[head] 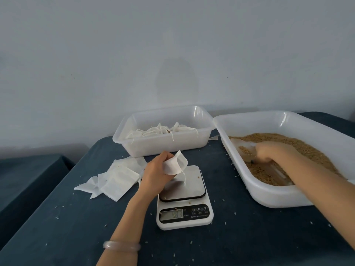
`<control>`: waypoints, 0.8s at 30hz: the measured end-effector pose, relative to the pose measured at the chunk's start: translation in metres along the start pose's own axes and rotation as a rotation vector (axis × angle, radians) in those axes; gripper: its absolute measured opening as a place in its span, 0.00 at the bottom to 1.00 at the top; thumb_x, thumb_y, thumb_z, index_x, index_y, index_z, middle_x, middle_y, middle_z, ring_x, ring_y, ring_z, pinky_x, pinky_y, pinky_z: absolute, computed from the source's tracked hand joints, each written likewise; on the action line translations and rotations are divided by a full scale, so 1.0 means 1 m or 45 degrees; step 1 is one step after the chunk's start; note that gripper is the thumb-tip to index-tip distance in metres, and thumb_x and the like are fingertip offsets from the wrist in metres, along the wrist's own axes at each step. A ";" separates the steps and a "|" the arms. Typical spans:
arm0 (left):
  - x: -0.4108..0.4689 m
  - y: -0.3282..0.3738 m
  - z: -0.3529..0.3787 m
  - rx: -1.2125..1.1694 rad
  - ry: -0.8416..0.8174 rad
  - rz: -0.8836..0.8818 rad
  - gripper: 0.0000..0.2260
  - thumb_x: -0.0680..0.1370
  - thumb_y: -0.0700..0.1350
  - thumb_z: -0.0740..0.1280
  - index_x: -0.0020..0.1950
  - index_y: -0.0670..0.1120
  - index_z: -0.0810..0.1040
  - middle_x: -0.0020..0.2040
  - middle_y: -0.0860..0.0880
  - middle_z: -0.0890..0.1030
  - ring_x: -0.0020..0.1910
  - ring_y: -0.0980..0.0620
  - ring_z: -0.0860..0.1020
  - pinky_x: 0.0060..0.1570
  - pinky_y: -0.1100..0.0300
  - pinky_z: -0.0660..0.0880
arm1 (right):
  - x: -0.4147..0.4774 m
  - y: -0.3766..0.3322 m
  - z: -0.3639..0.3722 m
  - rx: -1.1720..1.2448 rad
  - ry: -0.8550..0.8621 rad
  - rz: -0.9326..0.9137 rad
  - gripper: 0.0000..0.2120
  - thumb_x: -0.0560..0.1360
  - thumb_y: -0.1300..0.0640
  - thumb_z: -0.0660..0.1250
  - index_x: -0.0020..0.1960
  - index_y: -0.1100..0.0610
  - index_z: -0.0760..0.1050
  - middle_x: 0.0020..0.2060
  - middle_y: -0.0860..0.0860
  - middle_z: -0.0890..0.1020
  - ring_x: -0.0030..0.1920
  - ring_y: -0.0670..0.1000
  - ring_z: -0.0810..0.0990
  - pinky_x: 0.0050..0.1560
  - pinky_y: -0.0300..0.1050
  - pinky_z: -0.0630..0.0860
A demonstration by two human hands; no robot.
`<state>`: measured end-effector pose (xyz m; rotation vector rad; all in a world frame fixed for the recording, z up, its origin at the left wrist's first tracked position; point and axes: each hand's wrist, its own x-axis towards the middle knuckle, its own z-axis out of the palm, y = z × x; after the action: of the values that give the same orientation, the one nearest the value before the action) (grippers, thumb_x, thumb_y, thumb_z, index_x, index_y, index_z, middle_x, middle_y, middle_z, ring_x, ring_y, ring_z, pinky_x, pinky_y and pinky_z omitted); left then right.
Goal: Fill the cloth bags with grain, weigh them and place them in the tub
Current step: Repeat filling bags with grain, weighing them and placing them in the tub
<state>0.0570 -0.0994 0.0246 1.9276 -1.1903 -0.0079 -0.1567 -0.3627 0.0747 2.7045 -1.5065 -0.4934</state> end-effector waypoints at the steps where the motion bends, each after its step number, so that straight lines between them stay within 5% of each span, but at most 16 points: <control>1: 0.000 0.000 0.000 0.000 -0.005 -0.001 0.19 0.71 0.41 0.76 0.44 0.62 0.70 0.45 0.62 0.79 0.47 0.61 0.76 0.45 0.55 0.75 | 0.003 0.001 0.001 0.004 0.004 0.015 0.23 0.80 0.52 0.61 0.74 0.54 0.64 0.65 0.59 0.75 0.58 0.57 0.78 0.61 0.52 0.76; 5: 0.000 0.000 -0.001 0.008 -0.008 -0.004 0.19 0.71 0.41 0.76 0.44 0.62 0.70 0.46 0.61 0.79 0.47 0.60 0.76 0.45 0.56 0.75 | 0.006 0.000 -0.003 0.388 -0.087 -0.005 0.31 0.79 0.42 0.63 0.77 0.52 0.59 0.60 0.56 0.77 0.49 0.54 0.79 0.48 0.46 0.76; 9: 0.000 -0.001 -0.001 0.006 -0.010 -0.001 0.19 0.71 0.41 0.76 0.44 0.61 0.70 0.46 0.61 0.80 0.47 0.60 0.76 0.44 0.57 0.75 | 0.013 0.002 -0.005 0.536 -0.011 0.049 0.18 0.80 0.51 0.62 0.64 0.62 0.72 0.40 0.54 0.77 0.38 0.51 0.76 0.39 0.44 0.71; 12: 0.000 -0.001 0.000 0.016 -0.022 -0.002 0.19 0.71 0.41 0.76 0.44 0.62 0.70 0.44 0.63 0.79 0.47 0.62 0.76 0.45 0.57 0.75 | 0.013 0.004 -0.011 0.501 0.099 0.113 0.14 0.81 0.59 0.60 0.63 0.65 0.73 0.46 0.57 0.77 0.39 0.51 0.76 0.35 0.41 0.70; 15: 0.000 -0.002 0.000 0.009 -0.028 -0.008 0.19 0.70 0.40 0.76 0.44 0.61 0.71 0.43 0.64 0.78 0.47 0.63 0.75 0.43 0.58 0.74 | 0.018 0.006 -0.013 0.487 0.064 0.182 0.20 0.82 0.62 0.54 0.72 0.67 0.66 0.67 0.63 0.72 0.62 0.58 0.76 0.59 0.46 0.74; 17: 0.001 -0.004 0.000 -0.001 -0.032 -0.013 0.17 0.70 0.40 0.76 0.44 0.60 0.72 0.42 0.63 0.79 0.45 0.62 0.75 0.42 0.60 0.73 | 0.020 0.008 -0.008 0.442 0.030 0.208 0.21 0.82 0.63 0.54 0.75 0.66 0.61 0.70 0.64 0.68 0.67 0.59 0.72 0.67 0.49 0.71; 20: 0.001 -0.004 0.000 0.004 -0.040 -0.014 0.17 0.70 0.41 0.76 0.44 0.60 0.72 0.43 0.63 0.78 0.47 0.63 0.75 0.43 0.60 0.74 | 0.017 0.004 -0.001 0.457 0.002 0.198 0.21 0.82 0.65 0.54 0.74 0.66 0.61 0.63 0.60 0.74 0.51 0.53 0.78 0.49 0.42 0.77; 22: 0.001 -0.005 0.001 0.016 -0.044 -0.007 0.17 0.70 0.41 0.76 0.44 0.60 0.72 0.44 0.62 0.78 0.47 0.61 0.75 0.45 0.58 0.74 | 0.016 -0.001 0.000 0.539 -0.042 0.180 0.20 0.82 0.65 0.54 0.74 0.66 0.61 0.52 0.59 0.76 0.35 0.49 0.73 0.31 0.39 0.71; 24: 0.001 -0.005 0.002 0.027 -0.054 0.003 0.17 0.70 0.41 0.76 0.45 0.60 0.72 0.45 0.60 0.79 0.47 0.59 0.76 0.45 0.58 0.74 | 0.017 -0.006 0.002 0.670 -0.066 0.114 0.21 0.82 0.65 0.53 0.75 0.64 0.59 0.48 0.60 0.74 0.29 0.49 0.68 0.26 0.39 0.66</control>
<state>0.0608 -0.1003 0.0203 1.9533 -1.2254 -0.0349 -0.1438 -0.3736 0.0674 2.9825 -2.0043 -0.1799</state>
